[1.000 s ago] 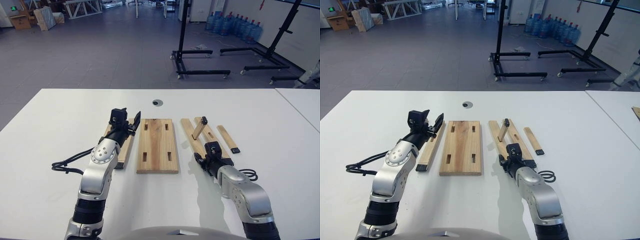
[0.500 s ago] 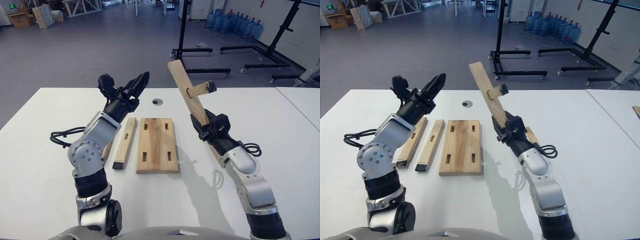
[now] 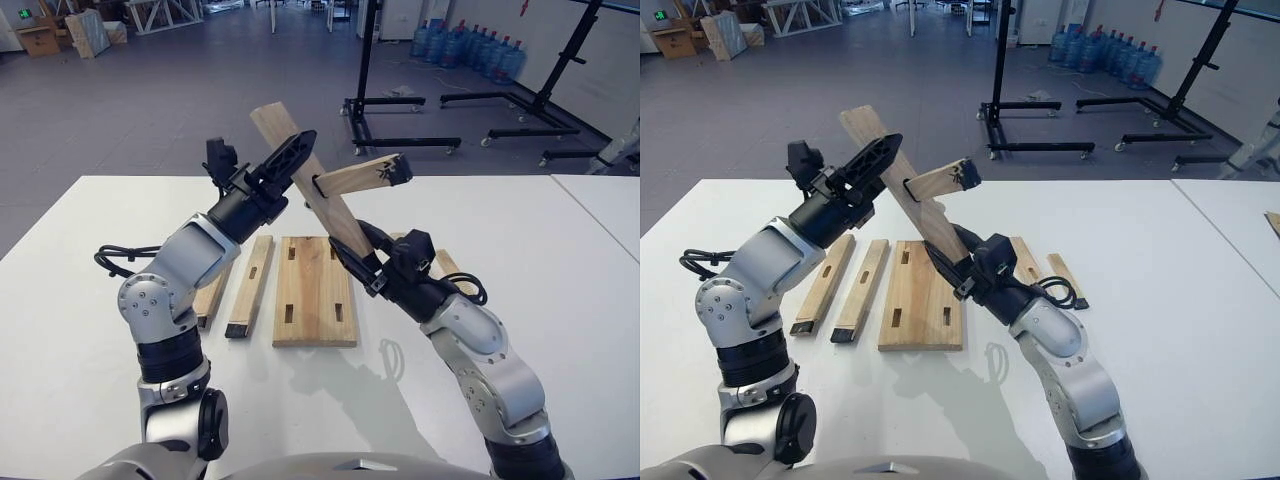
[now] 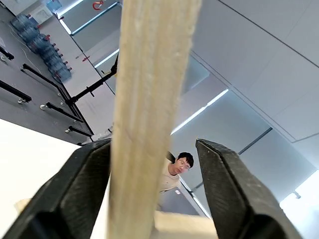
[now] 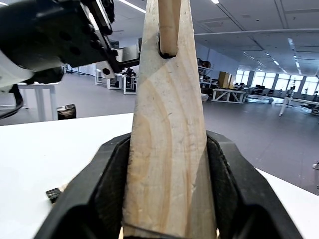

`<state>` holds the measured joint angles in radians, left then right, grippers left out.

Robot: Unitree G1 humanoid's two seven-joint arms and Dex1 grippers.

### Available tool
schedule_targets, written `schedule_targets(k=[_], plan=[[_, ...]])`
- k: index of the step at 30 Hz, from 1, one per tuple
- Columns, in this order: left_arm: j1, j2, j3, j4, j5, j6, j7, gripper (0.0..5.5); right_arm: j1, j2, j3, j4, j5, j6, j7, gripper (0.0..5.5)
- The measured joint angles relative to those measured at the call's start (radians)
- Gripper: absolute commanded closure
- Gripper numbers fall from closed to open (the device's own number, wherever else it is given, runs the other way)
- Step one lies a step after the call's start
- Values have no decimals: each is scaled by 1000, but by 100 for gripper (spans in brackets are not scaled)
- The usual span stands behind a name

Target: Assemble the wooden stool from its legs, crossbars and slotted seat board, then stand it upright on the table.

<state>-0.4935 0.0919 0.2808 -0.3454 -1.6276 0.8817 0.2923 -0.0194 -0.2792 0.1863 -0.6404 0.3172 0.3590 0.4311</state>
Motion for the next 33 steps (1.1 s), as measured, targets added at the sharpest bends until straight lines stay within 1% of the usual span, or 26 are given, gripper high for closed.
schedule_targets(k=[4, 5, 7, 8, 12, 19, 22, 25, 28, 33], plan=[[-27, 82, -26, 7, -16, -15, 48, 378, 3, -37, 16, -3, -25, -7, 21, 347], [-27, 97, -33, 6, -31, -15, 60, 387, 3, -42, 19, -3, -40, -16, 21, 347], [-27, 124, -45, -5, -71, -18, 71, 424, 4, -45, 22, -3, -53, -26, 21, 347], [-26, 137, -50, -10, -83, -25, 77, 429, 4, -45, 22, -2, -62, -37, 20, 347], [-19, 172, -66, -32, -108, -60, 96, 433, 4, -33, 24, -1, -65, -54, 20, 347], [-12, 190, -79, -33, -113, -103, 94, 434, 2, -4, 27, 11, -73, -52, 20, 347], [-32, 227, -82, -5, -15, -101, 46, 446, -14, 7, 25, 46, -83, -22, 19, 347], [-38, 249, -101, 5, 64, -95, -22, 447, -14, 4, 28, 49, -105, -3, 12, 347], [-42, 249, -115, 5, 115, -92, -61, 447, -15, 4, 28, 49, -119, 21, 7, 347], [-42, 230, -121, 5, 143, -91, -59, 447, -14, 10, 28, 59, -131, 32, 5, 347]])
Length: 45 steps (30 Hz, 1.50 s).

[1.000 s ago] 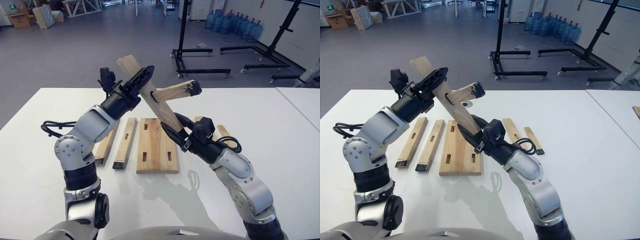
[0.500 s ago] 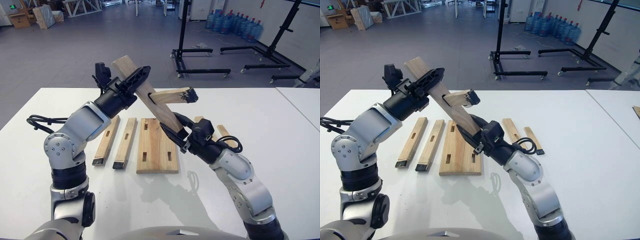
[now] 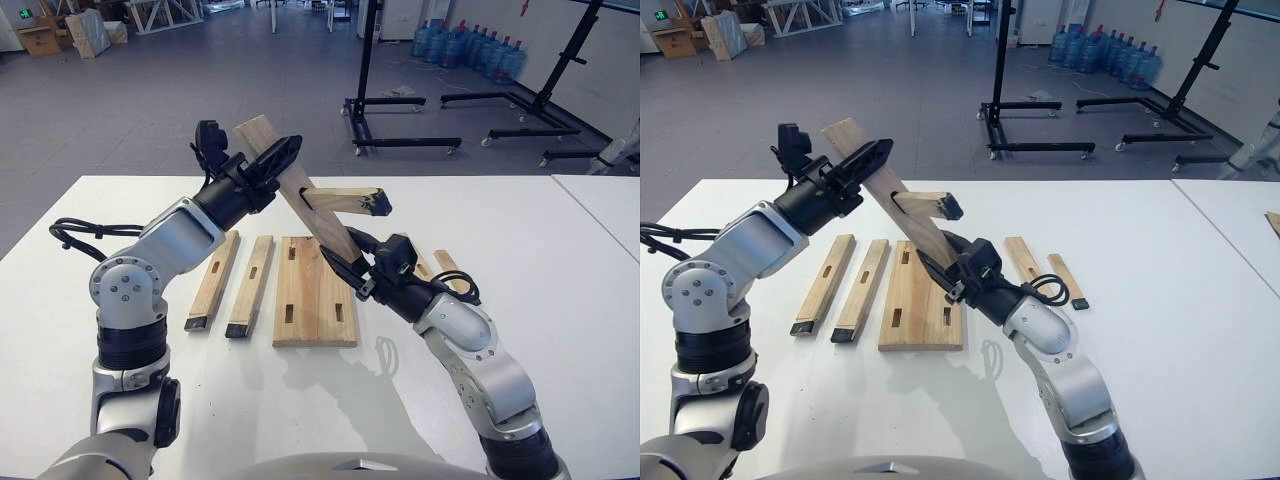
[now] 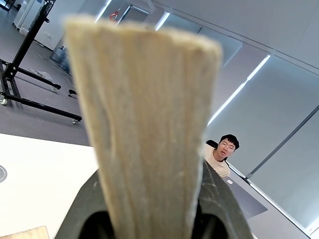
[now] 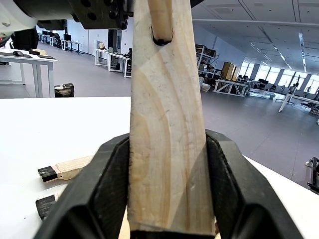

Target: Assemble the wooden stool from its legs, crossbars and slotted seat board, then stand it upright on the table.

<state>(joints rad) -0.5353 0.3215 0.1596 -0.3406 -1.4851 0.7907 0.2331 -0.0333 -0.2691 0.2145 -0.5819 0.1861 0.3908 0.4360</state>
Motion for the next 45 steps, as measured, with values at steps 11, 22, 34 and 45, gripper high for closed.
schedule_targets(k=[11, 22, 34, 45], plan=[[-3, -8, 91, -12, 42, -86, 43, 447, 85, 44, -125, 55, 2, 101, -129, 167], [-3, 59, 117, -11, 100, -84, 19, 447, 139, -120, -36, 134, -132, 288, -131, 145], [71, 122, 127, 20, 218, -52, 5, 447, 105, -101, 93, 141, -103, 291, -4, 145], [51, 62, 64, 42, 332, -42, -26, 447, 65, 10, 135, 184, -8, 193, 71, 145]])
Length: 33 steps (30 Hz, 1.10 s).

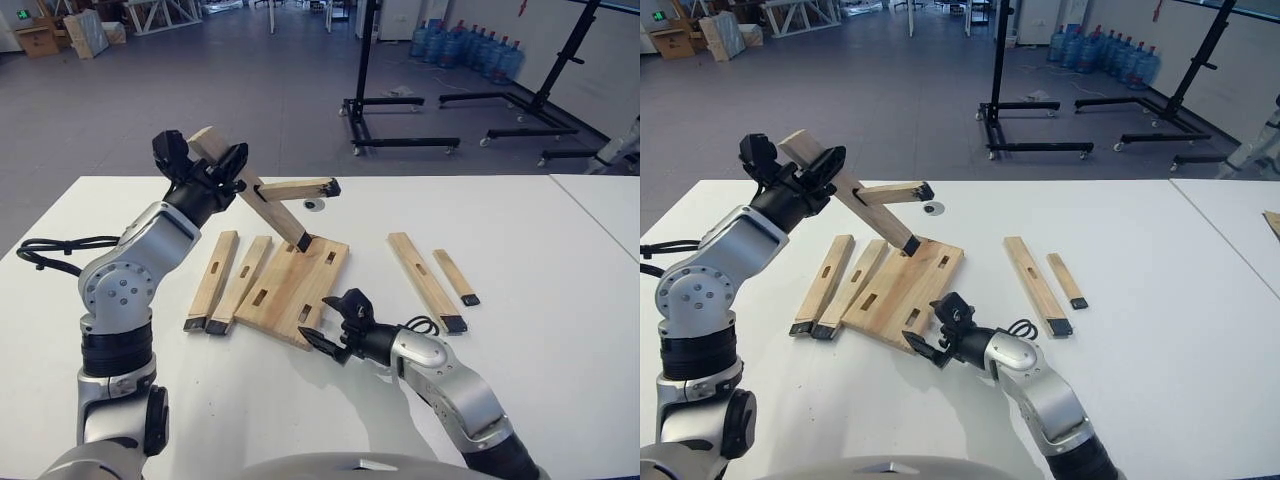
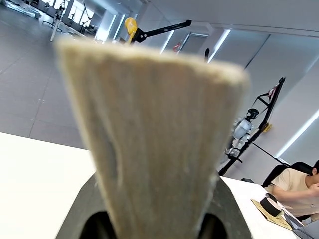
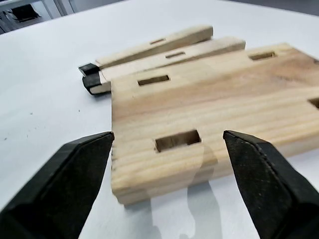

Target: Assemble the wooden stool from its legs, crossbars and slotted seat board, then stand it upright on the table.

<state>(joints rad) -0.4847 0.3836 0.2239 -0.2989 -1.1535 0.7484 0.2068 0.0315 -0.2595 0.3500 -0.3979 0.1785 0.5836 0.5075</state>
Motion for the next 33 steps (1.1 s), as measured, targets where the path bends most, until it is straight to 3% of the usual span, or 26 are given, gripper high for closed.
schedule_targets(k=[7, 10, 17, 25, 33], plan=[[174, 82, 187, -77, -73, 33, -35, 447, 165, -6, -170, -84, 39, -12, -89, 145], [288, 122, 213, -86, -81, 66, -99, 447, 216, -11, -206, -96, 40, -19, -110, 145], [327, 135, 115, -57, 67, 49, -271, 447, 231, 0, -202, -102, 39, -19, -138, 145], [332, 91, 94, -45, 175, -19, -313, 447, 230, 3, -196, -97, 39, -19, -144, 145], [389, 69, -52, -132, 360, -112, -374, 447, 220, 4, -195, -89, 38, -20, -153, 145]])
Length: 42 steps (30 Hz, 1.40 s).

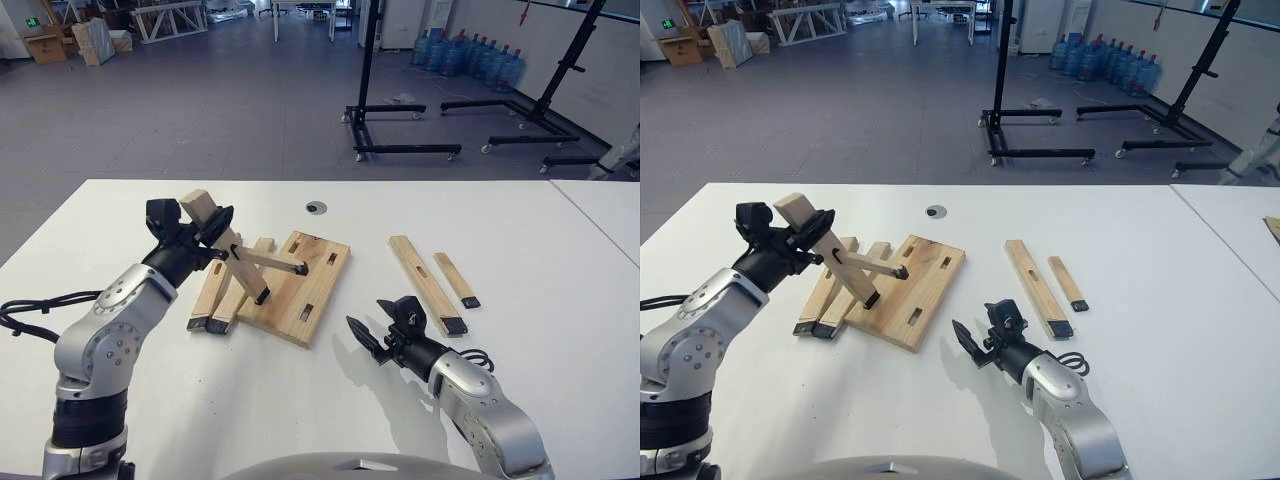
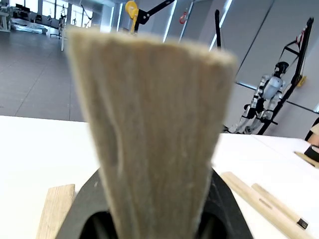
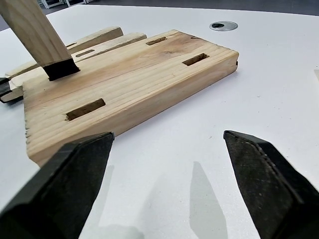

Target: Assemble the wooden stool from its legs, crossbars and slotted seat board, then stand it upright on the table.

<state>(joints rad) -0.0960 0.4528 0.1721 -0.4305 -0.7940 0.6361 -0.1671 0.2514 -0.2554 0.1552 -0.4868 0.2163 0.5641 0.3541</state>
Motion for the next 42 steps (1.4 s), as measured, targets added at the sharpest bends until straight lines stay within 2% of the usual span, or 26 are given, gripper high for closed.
schedule_targets(k=[4, 8, 13, 18, 21, 24, 27, 32, 38, 42], plan=[[118, -5, -42, -66, 74, -84, -30, 447, -4, -3, -1, 1, -1, -1, -3, 145], [152, -19, -87, -78, 143, -170, -48, 447, -8, -2, -1, 3, -3, -7, -10, 145], [151, -26, -115, -35, 171, -127, -50, 365, -15, -3, 3, 9, -3, -11, -10, 142], [103, -63, -71, -39, 124, -44, -2, 294, -16, -3, 16, 11, -4, -12, -12, 142], [-67, -111, 13, -114, -34, 7, 83, 294, -16, 1, 36, 14, -12, -13, -13, 142], [-224, -106, 94, -129, -152, 41, 171, 294, -15, 3, 40, 16, -13, -16, -16, 142], [-366, -47, 159, -134, -240, 76, 225, 294, -16, 4, 42, 23, -18, -20, -20, 142], [-484, 47, 209, -68, -315, 119, 253, 294, -16, 7, 43, 32, -20, -22, -21, 142], [-497, 53, 163, 60, -276, 122, 191, 294, -17, 8, 50, 42, -20, -25, -22, 142], [-322, -3, 103, 79, -206, 121, 171, 294, -30, 4, 49, 46, -20, -27, -19, 142]])
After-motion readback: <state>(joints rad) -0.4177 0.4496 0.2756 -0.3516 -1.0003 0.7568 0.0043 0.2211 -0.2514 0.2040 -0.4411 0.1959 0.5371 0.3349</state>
